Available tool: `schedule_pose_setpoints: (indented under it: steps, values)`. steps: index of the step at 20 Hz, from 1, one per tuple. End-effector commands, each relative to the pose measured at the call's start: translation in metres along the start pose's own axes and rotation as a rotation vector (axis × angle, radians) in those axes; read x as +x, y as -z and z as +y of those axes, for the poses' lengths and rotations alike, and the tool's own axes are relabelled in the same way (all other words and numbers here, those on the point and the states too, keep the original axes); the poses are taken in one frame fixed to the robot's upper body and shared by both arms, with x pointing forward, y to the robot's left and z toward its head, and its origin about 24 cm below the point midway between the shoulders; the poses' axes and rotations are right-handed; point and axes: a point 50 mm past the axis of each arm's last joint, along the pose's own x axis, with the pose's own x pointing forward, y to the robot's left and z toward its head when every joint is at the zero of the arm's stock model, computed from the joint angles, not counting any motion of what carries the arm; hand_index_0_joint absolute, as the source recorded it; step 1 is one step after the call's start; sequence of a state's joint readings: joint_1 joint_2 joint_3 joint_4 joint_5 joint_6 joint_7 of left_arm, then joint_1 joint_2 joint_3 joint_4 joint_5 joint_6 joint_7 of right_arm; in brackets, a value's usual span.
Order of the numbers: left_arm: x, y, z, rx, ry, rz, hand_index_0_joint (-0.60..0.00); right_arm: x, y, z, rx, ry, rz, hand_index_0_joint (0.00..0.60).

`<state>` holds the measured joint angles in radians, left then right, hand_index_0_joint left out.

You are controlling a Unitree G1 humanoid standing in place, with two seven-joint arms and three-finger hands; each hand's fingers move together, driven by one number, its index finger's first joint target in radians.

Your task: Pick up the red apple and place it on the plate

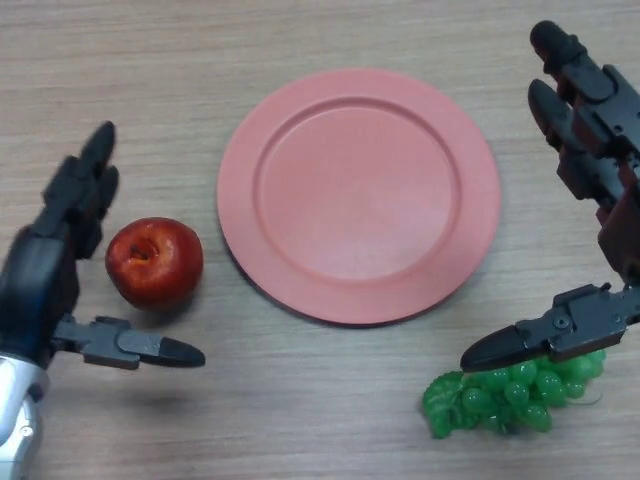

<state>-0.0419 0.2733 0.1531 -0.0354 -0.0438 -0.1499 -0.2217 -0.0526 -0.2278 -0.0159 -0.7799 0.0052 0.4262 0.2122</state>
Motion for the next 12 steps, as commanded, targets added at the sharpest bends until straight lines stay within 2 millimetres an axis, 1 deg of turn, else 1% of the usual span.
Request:
schedule_pose_setpoints:
  steps: [1,2,4,6,7,8,9,12]
  values:
    - [0.004,-0.029,0.019,0.118,-0.056,-0.221,0.0,-0.003,-0.033,-0.015,-0.06,0.074,-0.233,0.0]
    - [0.005,-0.026,0.018,0.153,-0.065,-0.222,0.0,-0.003,-0.034,-0.016,-0.066,0.079,-0.234,0.0]
    - [0.007,-0.018,0.017,0.3,-0.102,-0.226,0.0,-0.002,-0.036,-0.019,-0.076,0.087,-0.24,0.0]
    - [0.007,-0.017,0.017,0.351,-0.112,-0.224,-0.2,-0.003,-0.037,-0.019,-0.078,0.092,-0.245,0.0]
    - [0.007,-0.013,0.016,0.407,-0.119,-0.213,-0.35,-0.003,-0.037,-0.02,-0.082,0.097,-0.252,0.0]
    - [0.007,-0.01,0.016,0.451,-0.128,-0.196,-0.45,-0.004,-0.037,-0.02,-0.085,0.101,-0.257,0.0]
    - [0.007,-0.004,0.016,0.508,-0.155,-0.16,-0.6,-0.005,-0.039,-0.02,-0.089,0.109,-0.268,0.0]
    - [0.005,0.0,0.016,0.44,-0.145,-0.115,-0.6,-0.007,-0.04,-0.02,-0.094,0.115,-0.27,0.0]
